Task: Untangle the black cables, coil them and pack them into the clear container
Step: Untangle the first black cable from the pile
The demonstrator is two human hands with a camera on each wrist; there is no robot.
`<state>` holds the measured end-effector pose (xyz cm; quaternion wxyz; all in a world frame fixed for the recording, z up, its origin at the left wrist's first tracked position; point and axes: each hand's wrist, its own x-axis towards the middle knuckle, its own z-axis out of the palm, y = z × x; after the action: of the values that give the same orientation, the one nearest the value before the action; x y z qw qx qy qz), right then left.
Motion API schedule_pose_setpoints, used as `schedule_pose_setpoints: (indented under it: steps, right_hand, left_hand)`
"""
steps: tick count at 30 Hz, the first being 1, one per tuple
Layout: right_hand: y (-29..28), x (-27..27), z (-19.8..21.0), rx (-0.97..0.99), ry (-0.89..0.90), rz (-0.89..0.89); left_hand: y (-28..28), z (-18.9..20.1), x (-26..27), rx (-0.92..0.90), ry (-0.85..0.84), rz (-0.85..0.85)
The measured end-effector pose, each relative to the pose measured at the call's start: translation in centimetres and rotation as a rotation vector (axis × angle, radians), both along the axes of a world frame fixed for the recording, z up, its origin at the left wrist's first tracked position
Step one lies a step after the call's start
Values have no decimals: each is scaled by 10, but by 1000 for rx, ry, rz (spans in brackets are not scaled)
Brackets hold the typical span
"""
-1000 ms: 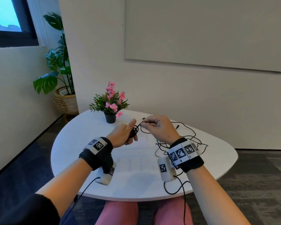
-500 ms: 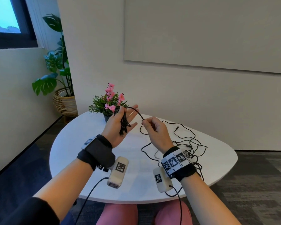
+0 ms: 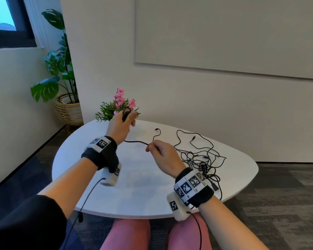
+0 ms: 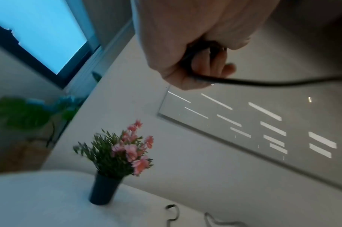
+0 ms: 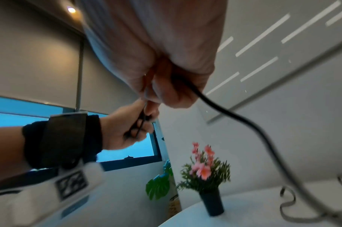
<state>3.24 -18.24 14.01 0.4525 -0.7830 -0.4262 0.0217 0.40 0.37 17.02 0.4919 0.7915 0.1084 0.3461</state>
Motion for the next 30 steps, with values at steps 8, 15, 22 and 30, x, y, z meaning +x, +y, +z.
schedule_pose_setpoints:
  steps: [8,15,22,30]
  right_hand:
    - [-1,26,23,223,-123,-106]
    - [-1,35,13,359,138,-188]
    - [11,22,-4,257,43,-141]
    - [13,1,-15,-157,-36,125]
  left_hand:
    - [-29,-20,-22,278,421,-375]
    - [-38,-12,-22,-193,176,-429]
    - [-44,-6,-14,-759,-143,-295]
    - [-22,7,-8,-736,-190,-104]
